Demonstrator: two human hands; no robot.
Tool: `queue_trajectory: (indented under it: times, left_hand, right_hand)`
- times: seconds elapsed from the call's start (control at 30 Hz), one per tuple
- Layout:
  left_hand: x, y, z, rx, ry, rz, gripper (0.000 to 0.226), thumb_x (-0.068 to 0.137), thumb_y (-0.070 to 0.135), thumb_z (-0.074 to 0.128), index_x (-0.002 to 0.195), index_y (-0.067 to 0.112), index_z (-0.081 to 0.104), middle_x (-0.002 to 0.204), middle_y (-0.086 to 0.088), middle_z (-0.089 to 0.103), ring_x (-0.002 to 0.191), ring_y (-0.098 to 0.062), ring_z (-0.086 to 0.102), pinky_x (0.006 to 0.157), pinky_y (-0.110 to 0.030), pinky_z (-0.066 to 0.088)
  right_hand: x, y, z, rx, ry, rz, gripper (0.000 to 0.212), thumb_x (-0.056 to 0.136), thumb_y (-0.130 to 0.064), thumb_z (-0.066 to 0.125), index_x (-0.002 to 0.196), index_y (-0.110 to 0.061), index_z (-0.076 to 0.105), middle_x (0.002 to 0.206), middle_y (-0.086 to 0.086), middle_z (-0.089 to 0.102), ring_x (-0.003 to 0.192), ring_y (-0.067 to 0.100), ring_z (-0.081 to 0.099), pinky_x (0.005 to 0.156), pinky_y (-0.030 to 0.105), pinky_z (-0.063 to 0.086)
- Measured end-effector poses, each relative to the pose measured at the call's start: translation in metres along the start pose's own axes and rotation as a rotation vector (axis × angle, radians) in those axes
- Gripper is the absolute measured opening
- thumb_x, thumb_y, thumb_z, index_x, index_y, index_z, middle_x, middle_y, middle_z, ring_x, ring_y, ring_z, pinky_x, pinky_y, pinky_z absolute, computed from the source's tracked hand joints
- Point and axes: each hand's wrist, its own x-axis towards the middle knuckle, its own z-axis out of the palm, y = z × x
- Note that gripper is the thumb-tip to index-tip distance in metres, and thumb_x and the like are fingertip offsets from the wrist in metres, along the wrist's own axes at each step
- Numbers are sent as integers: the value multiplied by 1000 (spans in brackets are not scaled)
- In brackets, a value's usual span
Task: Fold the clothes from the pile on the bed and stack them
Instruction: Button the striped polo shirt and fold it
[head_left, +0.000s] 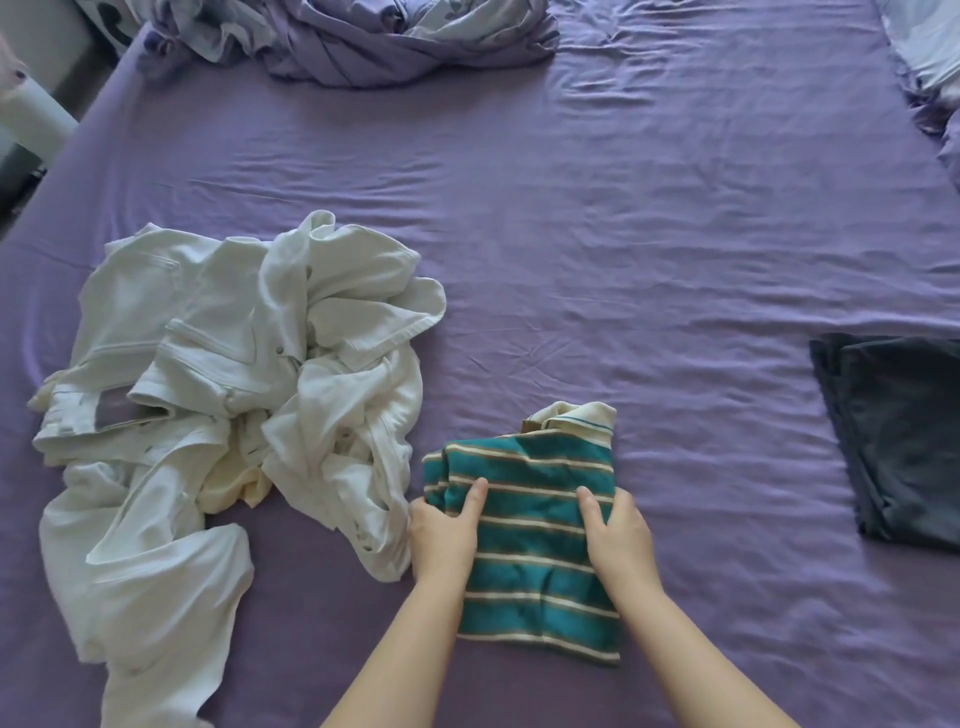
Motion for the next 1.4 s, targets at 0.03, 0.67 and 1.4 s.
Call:
queue_trajectory:
  times: [0.03, 0.67, 1.4]
  left_hand:
    - [3, 2, 1, -27, -21, -34, 79, 71, 61, 69, 120, 2, 51, 116, -12, 61, 108, -30, 57, 95, -41, 46]
    - [-67, 100, 93, -38, -390, 371, 37, 86, 59, 52, 103, 27, 45, 97, 9, 58, 90, -6, 56, 78, -32, 44]
    - [-164, 195, 349, 65, -600, 431, 48, 92, 50, 48, 131, 24, 38, 126, 0, 54, 109, -20, 54, 86, -35, 47]
  right_hand:
    - [1, -1, 0, 12, 2, 2, 36, 94, -46, 45, 101, -11, 52, 104, 8, 60, 98, 27, 54, 79, 39, 44]
    - [40, 12, -177, 124, 100, -312, 10, 96, -33, 47, 92, -24, 49, 82, -6, 62, 76, 8, 55, 65, 20, 38]
    - [175, 134, -396, -137, 351, -173, 37, 97, -41, 39, 130, -25, 43, 106, 11, 62, 100, 33, 57, 73, 33, 35]
